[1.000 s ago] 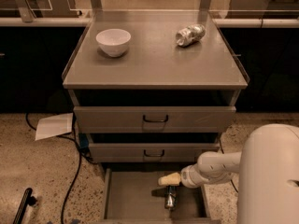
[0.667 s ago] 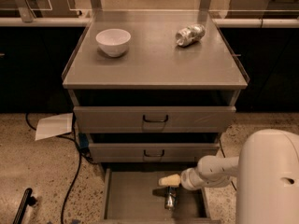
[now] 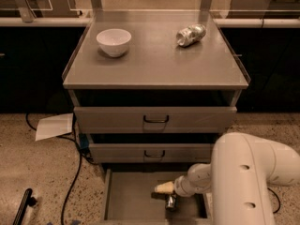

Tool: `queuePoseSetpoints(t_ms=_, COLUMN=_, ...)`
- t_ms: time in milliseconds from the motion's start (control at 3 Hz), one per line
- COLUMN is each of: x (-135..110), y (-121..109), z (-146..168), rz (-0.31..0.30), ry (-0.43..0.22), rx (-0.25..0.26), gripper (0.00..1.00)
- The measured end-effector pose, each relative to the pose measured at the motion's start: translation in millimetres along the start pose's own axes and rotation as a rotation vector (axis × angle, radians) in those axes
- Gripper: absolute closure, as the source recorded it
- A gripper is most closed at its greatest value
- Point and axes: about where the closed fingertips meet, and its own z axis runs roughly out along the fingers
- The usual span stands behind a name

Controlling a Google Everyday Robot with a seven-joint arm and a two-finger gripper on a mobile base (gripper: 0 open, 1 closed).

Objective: Pick redbull can from bottom drawer and place on counter

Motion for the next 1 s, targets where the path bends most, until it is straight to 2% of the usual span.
queuePoseSetpoints(t_ms=333, x=5.2, y=-1.6, z=30.7, rz=-0.029, ry=0.007, rx=0.04, gripper=0.0)
queuePoseSetpoints(t_ms=1000, x=8.2, y=-2.2, z=62.7, rz=-0.049, ry=0.014, rx=0.071, gripper=0.0)
